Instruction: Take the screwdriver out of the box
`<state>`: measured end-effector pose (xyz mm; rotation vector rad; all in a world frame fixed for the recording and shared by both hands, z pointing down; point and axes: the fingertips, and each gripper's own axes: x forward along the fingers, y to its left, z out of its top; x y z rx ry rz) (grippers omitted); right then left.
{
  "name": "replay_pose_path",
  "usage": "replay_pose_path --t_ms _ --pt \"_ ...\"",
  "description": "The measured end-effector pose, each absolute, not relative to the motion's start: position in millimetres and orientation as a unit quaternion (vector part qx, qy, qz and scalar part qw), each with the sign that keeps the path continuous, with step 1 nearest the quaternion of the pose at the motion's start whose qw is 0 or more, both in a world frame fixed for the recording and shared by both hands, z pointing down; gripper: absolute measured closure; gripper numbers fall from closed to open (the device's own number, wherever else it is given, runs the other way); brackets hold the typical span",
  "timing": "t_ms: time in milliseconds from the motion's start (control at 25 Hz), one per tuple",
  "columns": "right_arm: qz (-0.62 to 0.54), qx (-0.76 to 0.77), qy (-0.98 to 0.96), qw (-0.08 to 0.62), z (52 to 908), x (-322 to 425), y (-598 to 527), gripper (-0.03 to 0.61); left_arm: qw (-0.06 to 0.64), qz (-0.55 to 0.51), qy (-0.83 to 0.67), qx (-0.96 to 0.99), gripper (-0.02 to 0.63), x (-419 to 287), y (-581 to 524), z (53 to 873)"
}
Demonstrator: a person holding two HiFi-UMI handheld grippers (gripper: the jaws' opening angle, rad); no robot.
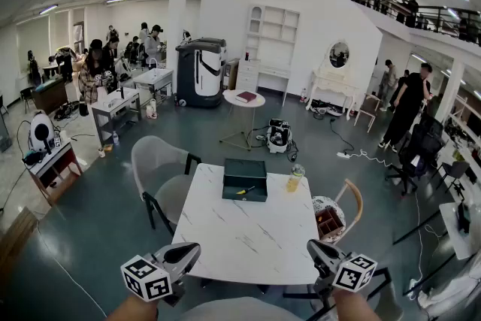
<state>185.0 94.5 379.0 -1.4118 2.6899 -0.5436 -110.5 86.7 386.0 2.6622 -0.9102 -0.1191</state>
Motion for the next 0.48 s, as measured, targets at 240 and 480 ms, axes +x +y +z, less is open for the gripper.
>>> replay_pose_path --t_ms 240,480 --pt "-0.174 -0.457 0.872 0.027 373.4 187.9 97.6 0.571 0.16 -0.041 -0.316 0.934 0.609 -107.2 88.7 379.5" --pt "-0.171 -0.459 0.871 0.03 376.4 188.8 92.9 0.572 0.157 -0.039 -0.314 0.936 0.609 -106.6 82.1 382.3"
